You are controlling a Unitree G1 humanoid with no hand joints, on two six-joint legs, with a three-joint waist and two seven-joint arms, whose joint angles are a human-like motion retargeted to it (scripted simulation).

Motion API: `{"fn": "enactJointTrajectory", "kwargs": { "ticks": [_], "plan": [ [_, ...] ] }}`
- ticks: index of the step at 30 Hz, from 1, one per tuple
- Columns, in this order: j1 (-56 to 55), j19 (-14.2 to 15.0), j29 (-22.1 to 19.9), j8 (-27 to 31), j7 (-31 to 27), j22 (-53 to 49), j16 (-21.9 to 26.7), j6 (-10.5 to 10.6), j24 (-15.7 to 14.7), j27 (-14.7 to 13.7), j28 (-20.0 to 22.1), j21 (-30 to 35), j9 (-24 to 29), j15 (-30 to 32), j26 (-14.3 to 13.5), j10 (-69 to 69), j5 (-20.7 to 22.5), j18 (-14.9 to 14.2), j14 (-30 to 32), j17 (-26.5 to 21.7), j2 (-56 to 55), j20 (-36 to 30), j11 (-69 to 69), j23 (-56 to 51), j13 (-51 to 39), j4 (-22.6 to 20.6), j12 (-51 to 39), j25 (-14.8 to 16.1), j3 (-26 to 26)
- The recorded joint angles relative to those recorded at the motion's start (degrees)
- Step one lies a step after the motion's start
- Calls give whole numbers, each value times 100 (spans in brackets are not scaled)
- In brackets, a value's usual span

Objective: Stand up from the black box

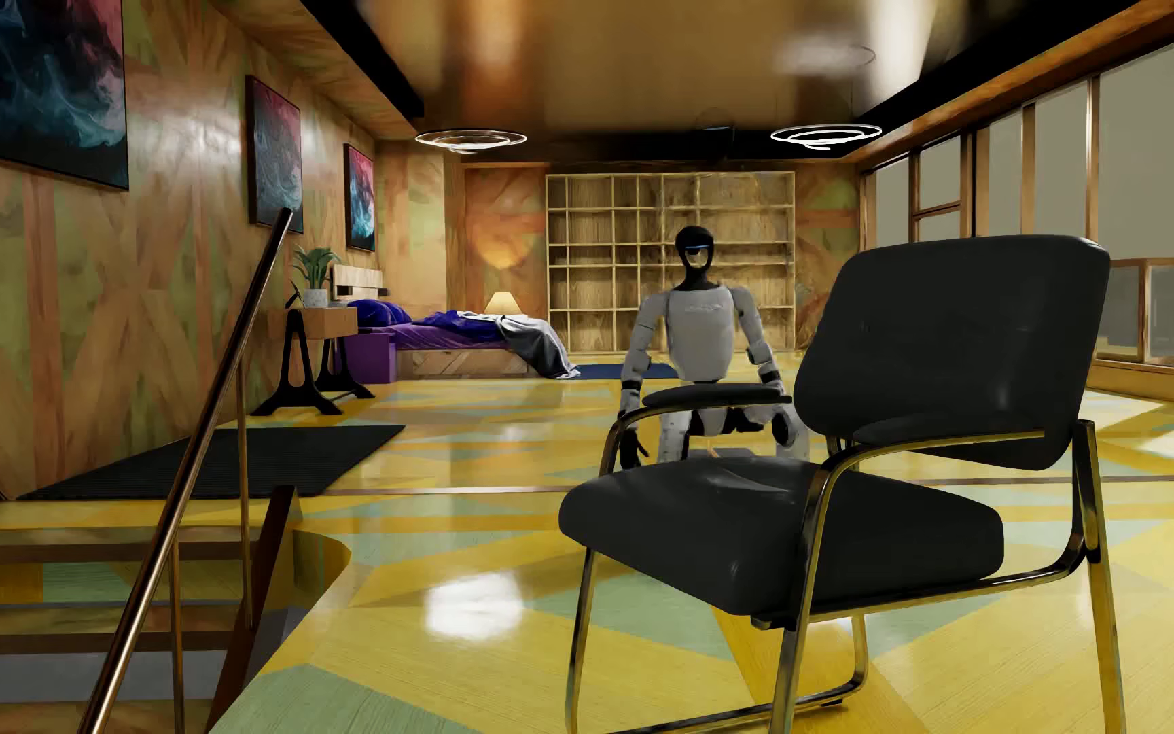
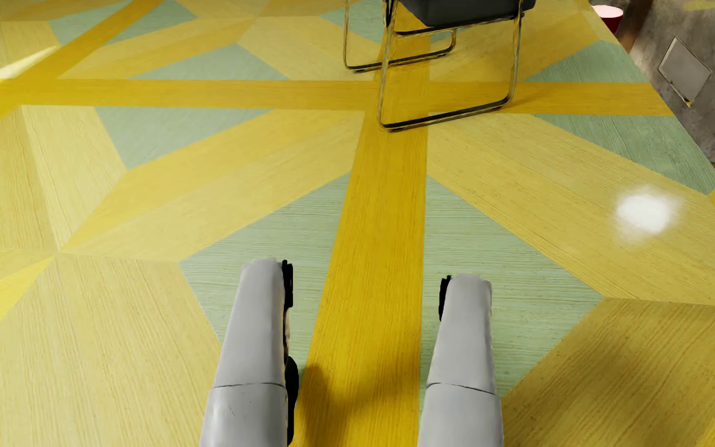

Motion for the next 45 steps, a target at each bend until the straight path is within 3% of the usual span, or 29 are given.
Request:
{"fn": "enactJointTrajectory", "kwargs": {
  "ticks": [2, 5, 7, 13, 19, 22, 24, 26, 27, 28, 30, 31, 32, 34, 35, 36, 37, 39, 40, 42, 45],
  "plan": [
    [33, -6, 38, 9, 3, -227, -59, 4, 44, -32, -151, -100, -12, 7, -34, -13, -7, 3, 15, 33, 6, 21, 7, -339, 181, -26, 160, 126, 6],
    [101, -17, 205, 29, 0, -506, -97, 8, 90, -178, -257, 21, -16, 19, -102, -36, -12, 3, 36, -47, 33, -91, 11, -775, 179, -73, 129, 5, 4],
    [129, -33, 104, 30, 7, -517, -116, 29, 61, -238, -121, 189, -14, 30, -123, -49, 12, 26, 46, -77, 48, -199, 5, -796, -10, -93, -23, -158, -4],
    [207, -34, -227, 43, 17, -628, -38, 56, -43, -147, 53, 355, 99, -8, -116, -54, 19, 50, 38, -86, 96, -429, 16, -553, -439, -112, -356, -83, -37],
    [-3, -83, -253, 86, 14, -731, -53, 57, -145, -135, 117, 340, 417, -218, -90, -52, 74, -21, -5, -131, -152, -424, 47, -586, -574, -52, -600, -50, -54],
    [-346, -61, -42, 157, -20, -1232, 84, 50, -223, -156, 46, 29, 571, -282, -93, -1, 130, -87, -73, -323, -511, -308, 90, -1372, -337, 17, -606, 139, -66],
    [-701, -24, -115, 225, -81, -1992, 299, 39, -518, -197, 246, -336, 621, -301, -114, 71, 178, -160, -138, -609, -870, -47, 147, -2561, 61, 76, -447, 312, -76],
    [-1079, -18, -540, 290, -150, -3234, 565, 3, -1003, -285, 835, -666, 655, -297, -171, 166, 263, -264, -200, -947, -1259, 352, 223, -4131, 532, 168, -127, 397, -90],
    [-1274, -10, -1006, 325, -181, -3982, 698, -26, -1239, -328, 1307, -730, 677, -246, -282, 213, 309, -325, -226, -1127, -1478, 559, 257, -4906, 675, 230, 14, 447, -98],
    [-1468, 24, -1626, 367, -217, -4802, 844, -58, -1357, -376, 1843, -767, 713, -196, -441, 261, 325, -391, -252, -1313, -1685, 725, 295, -5634, 747, 279, 115, 263, -105],
    [-1833, 58, -2909, 424, -278, -6393, 1282, -132, -1436, -566, 2833, -670, 867, -199, -834, 326, 346, -509, -308, -1797, -2071, 900, 367, -6757, 610, 338, 17, 100, -99],
    [-2016, 70, -3420, 441, -309, -7078, 1599, -180, -1331, -752, 3216, -465, 963, -218, -1096, 342, 370, -567, -340, -2108, -2269, 866, 390, -7187, 316, 360, -174, -76, -95],
    [-2202, 90, -3597, 458, -346, -7663, 1979, -236, -1147, -922, 3243, -127, 1071, -244, -1240, 350, 393, -631, -372, -2454, -2467, 783, 400, -7521, -173, 386, -433, -268, -98],
    [-2551, 154, -3247, 465, -404, -8492, 2949, -316, -950, -1153, 2434, 1063, 1341, -296, -1342, 336, 396, -709, -422, -3163, -2814, 390, 391, -7916, -1731, 406, -1192, -493, -127],
    [-2716, 186, -2963, 466, -436, -8765, 3495, -361, -1035, -1232, 1848, 2002, 1462, -317, -1317, 335, 420, -738, -457, -3490, -2989, 2, 382, -8025, -2782, 452, -1711, -472, -138],
    [-2849, 216, -2745, 447, -468, -8911, 4000, -373, -1152, -1319, 1587, 3167, 1598, -351, -1388, 327, 438, -758, -512, -3747, -3121, -624, 362, -8074, -4027, 476, -2380, -393, -146],
    [-2988, 253, -2515, 440, -471, -8945, 4392, -369, -1321, -1453, 1729, 4396, 1693, -396, -1532, 314, 423, -753, -558, -3910, -3254, -1378, 347, -8091, -5319, 452, -3130, -329, -148],
    [-3155, 267, -3007, 422, -441, -8867, 4847, -357, -1623, -1612, 1968, 6419, 1957, -481, -1660, 223, 428, -708, -649, -3969, -3407, -2773, 255, -8150, -7483, 424, -4862, -98, -138],
    [-3177, 260, -3237, 422, -433, -8816, 4895, -345, -1700, -1684, 2180, 6991, 2064, -529, -1770, 143, 433, -733, -704, -3912, -3429, -3491, 181, -8162, -8117, 411, -5687, -28, -142],
    [-3157, 191, -3536, 377, -372, -8782, 4863, -340, -1736, -1699, 2371, 7397, 2179, -544, -1842, -134, 505, -658, -751, -3729, -3394, -4448, -92, -8103, -8544, 320, -6667, -30, -142],
    [-2752, 47, -3377, 224, -253, -8219, 4290, -348, -1457, -1688, 2270, 6728, 2129, -429, -1732, -1030, 570, -444, -669, -3323, -2985, -4334, -977, -7466, -7895, 111, -6470, -280, -126]
  ]
}}
